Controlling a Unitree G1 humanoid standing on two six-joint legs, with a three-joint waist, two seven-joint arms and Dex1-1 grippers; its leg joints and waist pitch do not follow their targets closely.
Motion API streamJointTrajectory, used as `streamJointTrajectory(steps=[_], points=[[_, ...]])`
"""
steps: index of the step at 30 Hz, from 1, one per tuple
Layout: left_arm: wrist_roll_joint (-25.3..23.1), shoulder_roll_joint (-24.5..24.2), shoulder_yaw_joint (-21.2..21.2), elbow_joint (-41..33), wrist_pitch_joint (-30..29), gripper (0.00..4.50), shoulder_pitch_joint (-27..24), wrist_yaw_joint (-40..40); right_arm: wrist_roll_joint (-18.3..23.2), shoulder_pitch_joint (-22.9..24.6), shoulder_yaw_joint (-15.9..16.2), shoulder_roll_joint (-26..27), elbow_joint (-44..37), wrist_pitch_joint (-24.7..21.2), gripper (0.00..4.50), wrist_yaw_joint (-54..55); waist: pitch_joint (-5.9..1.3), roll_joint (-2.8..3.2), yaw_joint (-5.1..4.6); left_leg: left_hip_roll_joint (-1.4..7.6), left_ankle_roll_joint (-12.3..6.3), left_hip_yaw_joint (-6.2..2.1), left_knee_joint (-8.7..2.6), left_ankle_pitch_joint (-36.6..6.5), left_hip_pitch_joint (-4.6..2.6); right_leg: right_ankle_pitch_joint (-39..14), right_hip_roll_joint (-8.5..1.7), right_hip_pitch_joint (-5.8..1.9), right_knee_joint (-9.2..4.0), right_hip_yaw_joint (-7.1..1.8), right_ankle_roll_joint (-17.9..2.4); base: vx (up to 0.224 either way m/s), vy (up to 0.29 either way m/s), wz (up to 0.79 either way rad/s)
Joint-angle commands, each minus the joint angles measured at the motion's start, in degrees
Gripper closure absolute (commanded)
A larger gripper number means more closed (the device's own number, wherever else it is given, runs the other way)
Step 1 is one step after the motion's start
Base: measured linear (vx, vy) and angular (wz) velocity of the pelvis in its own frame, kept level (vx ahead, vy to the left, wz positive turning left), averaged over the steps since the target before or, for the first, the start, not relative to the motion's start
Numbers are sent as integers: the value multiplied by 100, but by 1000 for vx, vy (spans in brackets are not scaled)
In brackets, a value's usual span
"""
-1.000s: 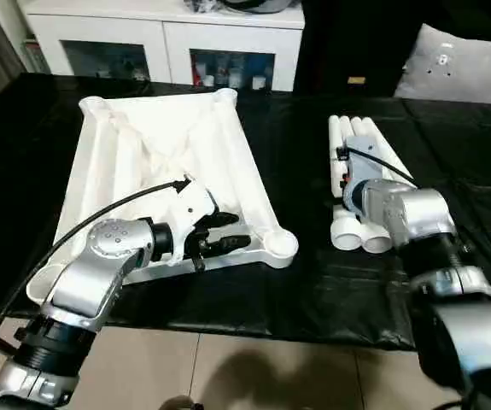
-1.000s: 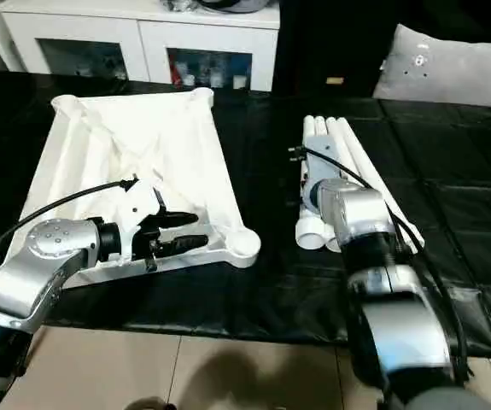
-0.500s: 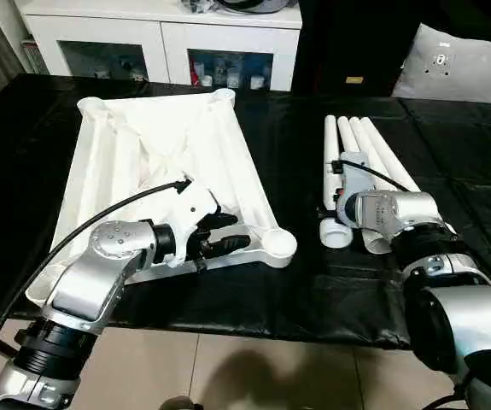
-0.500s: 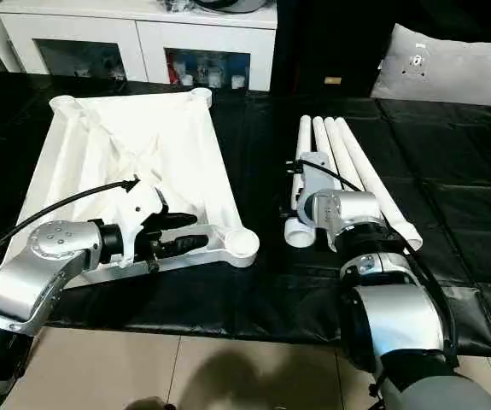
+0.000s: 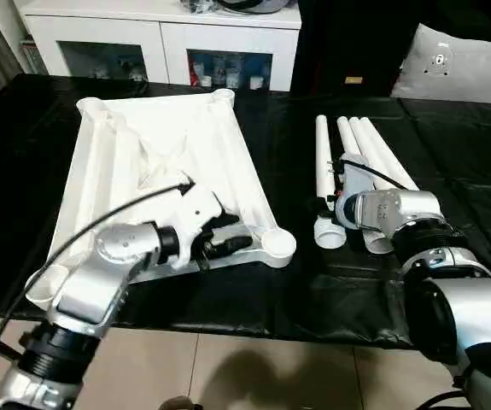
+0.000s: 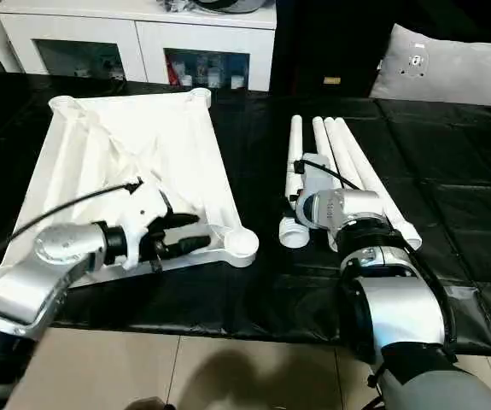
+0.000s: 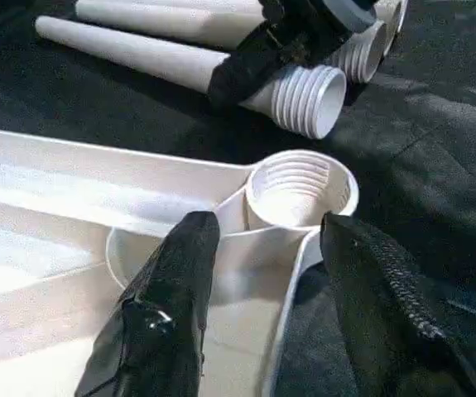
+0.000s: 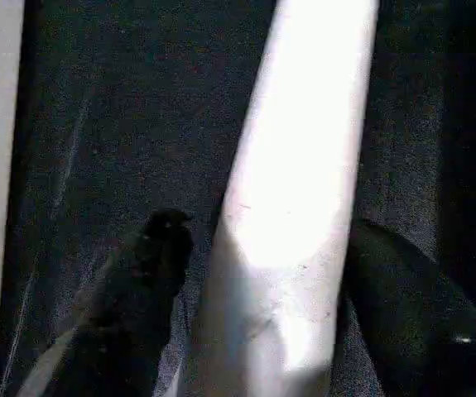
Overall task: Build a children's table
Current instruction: Pick table leg
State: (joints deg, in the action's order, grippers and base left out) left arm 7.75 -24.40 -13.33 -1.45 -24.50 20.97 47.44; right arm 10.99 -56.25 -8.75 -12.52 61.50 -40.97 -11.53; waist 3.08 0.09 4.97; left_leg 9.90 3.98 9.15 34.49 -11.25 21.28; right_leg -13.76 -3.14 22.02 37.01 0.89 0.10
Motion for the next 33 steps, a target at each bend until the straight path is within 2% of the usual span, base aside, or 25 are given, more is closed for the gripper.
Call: streamJointTrajectory(steps=[1,2,3,6,8,13,15,16,17,18,20,21,22,23,25,26,28,29,30,31,33], points=[[-49,-8,-8,-104,63,224,29,-55,1,-15,-44,-3,187,-65,174,36,-394,2,-5,227,-42,2,-346,-189,-51,734,-387,-281,-330,-184,-1542,0,0,0],[-61,-10,-11,-101,78,224,31,-67,4,-12,-50,-4,189,-66,188,32,-391,-7,-9,226,-41,3,-349,-198,-49,720,-384,-282,-336,-183,-1535,0,0,0],[-69,11,-9,-70,89,224,52,-98,5,23,-54,-11,160,-84,188,24,-394,32,-4,229,-30,-6,-348,-195,-54,724,-385,-277,-327,-179,-1534,0,0,0],[-63,25,-11,-58,97,224,66,-102,22,49,-71,-17,138,-106,218,26,-395,16,-12,228,-12,-1,-346,-206,-54,773,-378,-278,-330,-179,-1543,0,0,0],[-77,61,6,-44,9,224,85,-180,81,95,-190,-26,96,-78,232,169,-396,45,-13,226,17,-3,-345,-251,-57,775,-380,-279,-332,-182,-1547,0,0,0],[-57,152,65,-20,-127,224,122,-346,129,193,-341,-36,-20,-22,251,309,-392,16,-9,228,52,-1,-353,-302,-62,727,-379,-283,-339,-182,-1527,0,0,0],[-68,196,92,0,-50,224,146,-408,128,317,-344,-39,-194,207,255,266,-391,13,-6,226,41,1,-352,-304,-56,705,-379,-284,-346,-184,-1513,0,0,0],[-70,228,116,26,-29,224,166,-456,120,428,-336,-29,-353,481,256,218,-390,11,3,231,35,0,-353,-306,-55,699,-387,-286,-350,-185,-1486,0,0,0],[-98,313,187,136,-2,224,229,-622,95,623,-289,-14,-655,933,256,91,-391,-15,2,237,19,5,-350,-311,-52,722,-388,-286,-352,-185,-1467,0,0,0],[-125,444,310,321,-7,206,347,-892,90,814,-269,-16,-977,1222,258,-21,-395,-14,23,238,-8,14,-341,-299,-60,762,-397,-282,-355,-191,-1449,0,0,0],[-99,573,448,468,-52,189,465,-1122,200,916,-346,-20,-1196,1220,259,-173,-403,-24,13,222,-46,9,-337,-215,-54,859,-383,-302,-350,-187,-1452,0,0,0],[-31,678,566,559,-94,189,560,-1261,353,992,-455,-6,-1389,1208,259,-346,-404,-38,7,213,-91,9,-338,-192,-41,897,-371,-317,-347,-183,-1449,0,0,0],[136,851,757,655,-122,183,706,-1415,711,1118,-689,41,-1743,1090,259,-727,-408,-52,11,203,-160,13,-332,-180,-39,933,-375,-332,-353,-191,-1456,0,0,0],[274,964,886,694,-193,168,798,-1495,899,1213,-773,61,-1968,1029,259,-973,-422,-43,25,223,-228,-2,-326,-124,-41,1018,-389,-332,-338,-187,-1480,0,0,0],[652,1219,1132,723,-299,153,992,-1534,1335,1479,-900,103,-2520,1001,259,-1466,-419,-64,44,220,-380,-1,-312,-11,-23,1271,-394,-345,-329,-188,-1569,0,0,0],[780,1289,1181,709,-345,145,1032,-1487,1484,1563,-936,124,-2683,1011,260,-1611,-419,-64,44,220,-380,-1,-312,-11,-23,1271,-394,-345,-329,-188,-1569,0,0,0],[943,1374,1233,679,-415,133,1072,-1410,1658,1664,-966,148,-2875,1047,261,-1809,-425,-65,52,220,-497,1,-301,34,-23,1323,-397,-335,-319,-180,-1654,0,0,0],[1422,1675,1507,692,-693,124,1263,-1438,2139,1877,-1066,225,-3373,1073,261,-2374,-413,-42,49,219,-526,2,-301,2,-18,1230,-395,-324,-328,-177,-1686,0,0,0],[1540,1753,1584,701,-784,115,1316,-1474,2276,1929,-1101,246,-3505,1056,261,-2521,-404,-53,67,224,-556,21,-292,-75,-20,1235,-403,-337,-345,-191,-1729,0,0,0],[1857,1991,1832,752,-1057,109,1502,-1629,2685,2083,-1235,310,-3908,910,261,-2903,-409,-58,74,235,-576,12,-293,-90,-19,1248,-407,-342,-336,-189,-1753,0,0,0],[1969,2073,1923,774,-1147,105,1573,-1694,2836,2133,-1287,330,-4040,834,261,-3024,-407,-69,104,242,-666,-4,-301,-95,-28,1108,-407,-320,-360,-171,-1793,0,0,0]])
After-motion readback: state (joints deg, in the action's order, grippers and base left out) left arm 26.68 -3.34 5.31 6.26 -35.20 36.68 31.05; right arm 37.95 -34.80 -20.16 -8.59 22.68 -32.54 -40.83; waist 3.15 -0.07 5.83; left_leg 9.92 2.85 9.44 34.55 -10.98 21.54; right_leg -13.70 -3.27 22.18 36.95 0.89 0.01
